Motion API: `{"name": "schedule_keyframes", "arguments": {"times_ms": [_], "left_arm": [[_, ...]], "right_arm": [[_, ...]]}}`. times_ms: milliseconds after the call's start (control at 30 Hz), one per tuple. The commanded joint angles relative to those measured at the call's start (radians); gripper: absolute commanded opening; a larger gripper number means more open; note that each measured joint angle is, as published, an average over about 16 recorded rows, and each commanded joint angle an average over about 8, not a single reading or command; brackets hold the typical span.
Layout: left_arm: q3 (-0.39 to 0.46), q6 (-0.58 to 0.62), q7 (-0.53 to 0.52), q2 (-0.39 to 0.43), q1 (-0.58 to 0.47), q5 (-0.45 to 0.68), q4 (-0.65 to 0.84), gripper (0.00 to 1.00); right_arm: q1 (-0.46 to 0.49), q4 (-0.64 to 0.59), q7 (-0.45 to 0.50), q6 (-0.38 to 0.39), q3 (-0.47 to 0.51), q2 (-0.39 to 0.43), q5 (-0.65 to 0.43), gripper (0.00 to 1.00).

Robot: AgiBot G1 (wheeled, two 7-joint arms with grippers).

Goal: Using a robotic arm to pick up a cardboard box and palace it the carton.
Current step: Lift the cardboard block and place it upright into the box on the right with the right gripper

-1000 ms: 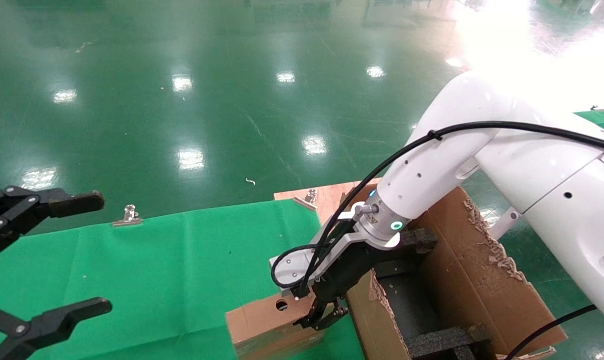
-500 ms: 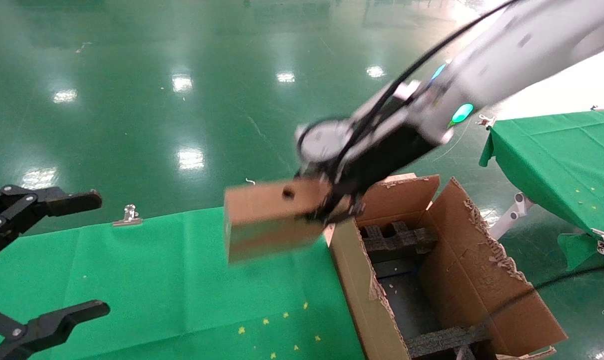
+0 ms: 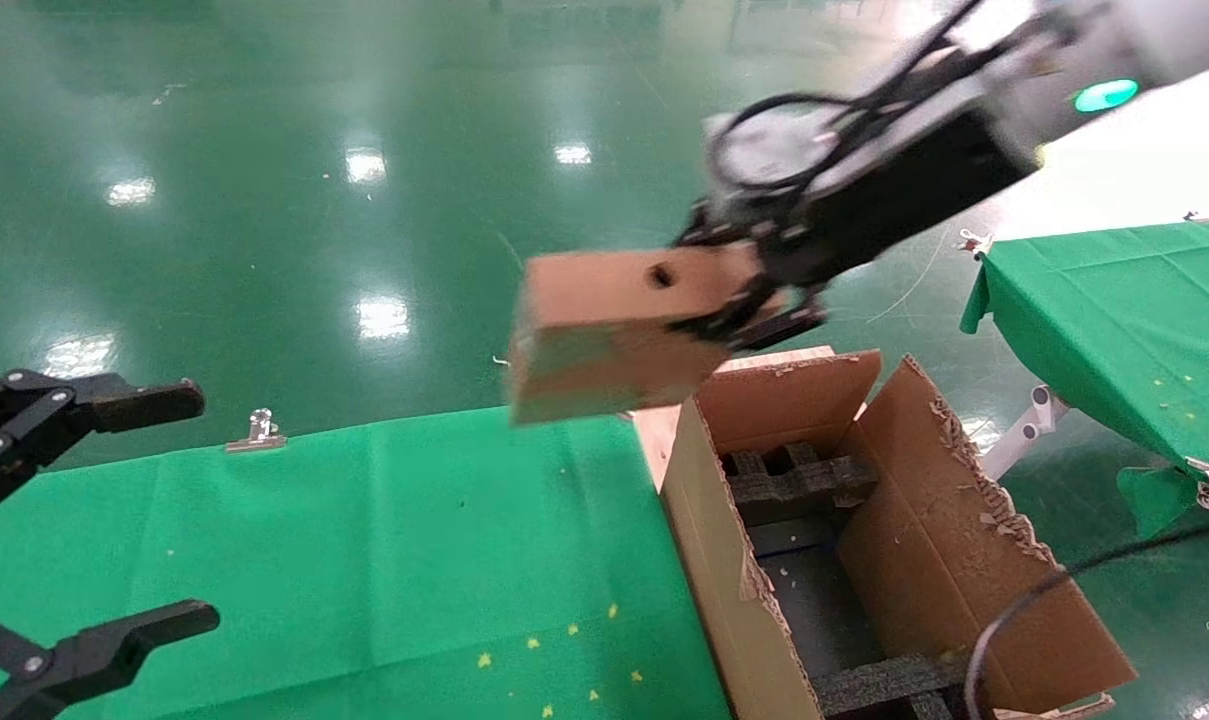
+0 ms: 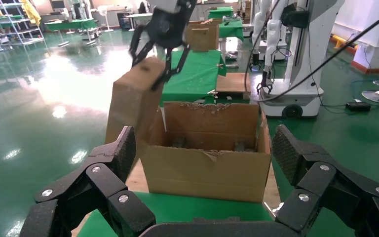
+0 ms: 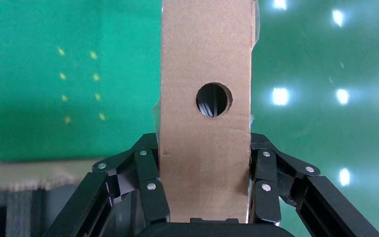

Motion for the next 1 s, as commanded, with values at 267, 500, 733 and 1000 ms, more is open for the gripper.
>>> {"name": "schedule_keyframes", "arguments": {"times_ms": [267, 500, 733, 1000], "left_arm": [[0.0, 0.0, 0.0, 0.0, 0.0, 0.0, 0.0, 1.0], [0.0, 0.0, 0.0, 0.0, 0.0, 0.0, 0.0, 1.0], [0.0, 0.0, 0.0, 0.0, 0.0, 0.0, 0.0, 1.0], [0.0, -0.001, 0.0, 0.0, 0.0, -0.001, 0.0, 1.0]], "right_arm": [[0.143, 0.012, 0.001, -0.003, -0.194, 0.193, -0.022, 0.0], [0.177, 0.039, 0.018, 0.006, -0.323, 0.332, -0.009, 0.0], [0.164, 0.061, 0.033, 0.024, -0.383, 0.398, 0.017, 0.0], [0.158, 0.065, 0.041, 0.034, -0.406, 0.414, 0.02, 0.0]]}}
